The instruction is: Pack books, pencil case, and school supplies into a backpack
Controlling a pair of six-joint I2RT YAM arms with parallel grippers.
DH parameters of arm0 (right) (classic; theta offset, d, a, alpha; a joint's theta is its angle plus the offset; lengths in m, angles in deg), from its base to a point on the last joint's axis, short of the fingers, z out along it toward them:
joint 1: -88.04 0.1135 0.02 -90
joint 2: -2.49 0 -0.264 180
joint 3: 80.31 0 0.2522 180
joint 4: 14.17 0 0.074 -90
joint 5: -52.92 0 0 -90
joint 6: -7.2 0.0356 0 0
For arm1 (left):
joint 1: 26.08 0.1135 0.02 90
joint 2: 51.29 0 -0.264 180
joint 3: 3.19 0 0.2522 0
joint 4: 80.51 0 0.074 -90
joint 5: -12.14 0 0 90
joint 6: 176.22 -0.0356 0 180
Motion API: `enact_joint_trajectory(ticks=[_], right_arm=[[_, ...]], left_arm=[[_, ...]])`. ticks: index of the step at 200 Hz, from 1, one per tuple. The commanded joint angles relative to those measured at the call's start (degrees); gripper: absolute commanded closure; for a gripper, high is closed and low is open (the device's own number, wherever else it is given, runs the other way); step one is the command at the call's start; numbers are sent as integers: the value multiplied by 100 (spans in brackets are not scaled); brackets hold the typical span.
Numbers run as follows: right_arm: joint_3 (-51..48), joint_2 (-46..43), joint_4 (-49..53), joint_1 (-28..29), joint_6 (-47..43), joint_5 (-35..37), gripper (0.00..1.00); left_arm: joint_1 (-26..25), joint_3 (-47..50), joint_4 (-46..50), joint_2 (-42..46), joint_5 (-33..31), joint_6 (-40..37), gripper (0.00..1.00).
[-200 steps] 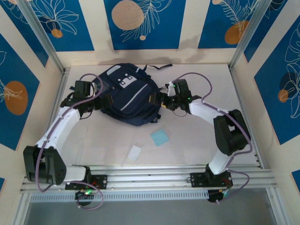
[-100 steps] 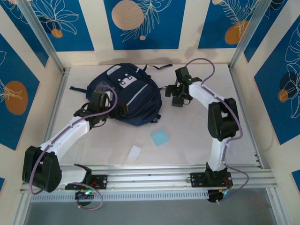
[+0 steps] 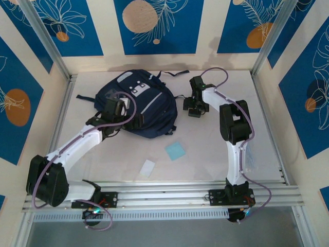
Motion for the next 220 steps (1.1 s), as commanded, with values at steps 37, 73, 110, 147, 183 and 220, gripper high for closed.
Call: enact_joint_trajectory(ticks=[37,73,110,147,183,220], right_arm=[[-527,-690,-311,-326,219,-744,38],[-1187,-1614,-526,-576,328,-1133,45],[-1885,-2426,-664,-800,499,-1569,47],[-2507,-3134,-750,-892,579,-1758,47],[-2917,-3696,-745,-898,613,-1745,49],[-3128,-4194,-692,-912,608,-1651,51]], left_arm=[[-407,-1143,246,-949,-178,-1277,3],[-654,-1891,530,-1923,-148,-1741,3],[-755,-2707,785,-3001,-539,-1975,7],[-778,-3175,923,-3685,-1035,-1992,20],[-771,-3365,951,-4082,-968,-2099,54],[-739,-3635,1340,-4245,-573,-2025,100]])
